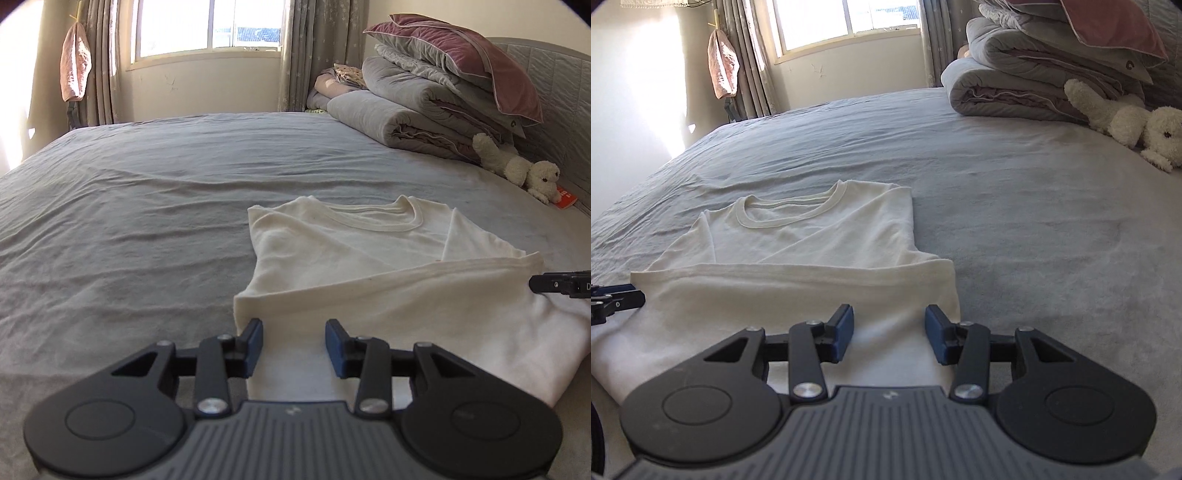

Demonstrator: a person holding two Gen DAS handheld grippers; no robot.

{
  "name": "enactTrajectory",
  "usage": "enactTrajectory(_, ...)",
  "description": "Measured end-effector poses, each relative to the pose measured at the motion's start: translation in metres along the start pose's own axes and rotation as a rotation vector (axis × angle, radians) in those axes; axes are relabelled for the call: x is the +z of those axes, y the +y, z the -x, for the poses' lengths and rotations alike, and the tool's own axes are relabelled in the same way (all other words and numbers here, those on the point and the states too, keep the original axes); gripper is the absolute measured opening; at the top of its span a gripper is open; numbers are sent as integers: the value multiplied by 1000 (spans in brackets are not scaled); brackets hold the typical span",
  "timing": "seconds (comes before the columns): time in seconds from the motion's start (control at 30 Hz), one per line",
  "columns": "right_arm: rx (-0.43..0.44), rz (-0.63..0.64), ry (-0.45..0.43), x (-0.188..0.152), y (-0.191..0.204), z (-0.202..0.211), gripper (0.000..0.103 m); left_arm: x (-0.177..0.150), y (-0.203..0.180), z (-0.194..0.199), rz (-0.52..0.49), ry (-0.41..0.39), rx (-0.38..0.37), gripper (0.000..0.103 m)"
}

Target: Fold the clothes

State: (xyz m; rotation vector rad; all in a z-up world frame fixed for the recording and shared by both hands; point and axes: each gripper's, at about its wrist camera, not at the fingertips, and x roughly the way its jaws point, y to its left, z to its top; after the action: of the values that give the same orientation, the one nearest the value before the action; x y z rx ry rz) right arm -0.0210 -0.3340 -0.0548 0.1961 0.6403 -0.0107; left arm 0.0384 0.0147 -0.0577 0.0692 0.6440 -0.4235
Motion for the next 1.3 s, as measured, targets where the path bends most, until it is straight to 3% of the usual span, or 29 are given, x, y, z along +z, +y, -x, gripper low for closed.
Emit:
enactTrajectory(0.17,50,42,22,14,0,7,49,18,8,3,-2,4,-53,39)
enactTrajectory(0.33,76,65,29,39,-3,2,49,39,25,-15,66,63,-130,38)
enactTrajectory(0.63,80,48,100,82,-22,-41,49,56,57,-68,205,132,-133,38)
enactTrajectory(0.77,88,36,137,92,-29,-65,49,62,70,-84,286,119,-177,33)
enactTrajectory(0.97,96,32,185,104,-34,-100,49,73,72,-106,297,128,-213,22)
enactTrajectory(1.17,101,54,190,110,-32,-119,48,76,77,-122,347,117,-233,17)
enactTrajectory(1.23,99,52,186,111,-32,-123,46,76,77,-125,352,114,-237,16)
enactTrajectory(1.3,98,57,180,113,-29,-127,34,77,76,-125,344,112,-234,14)
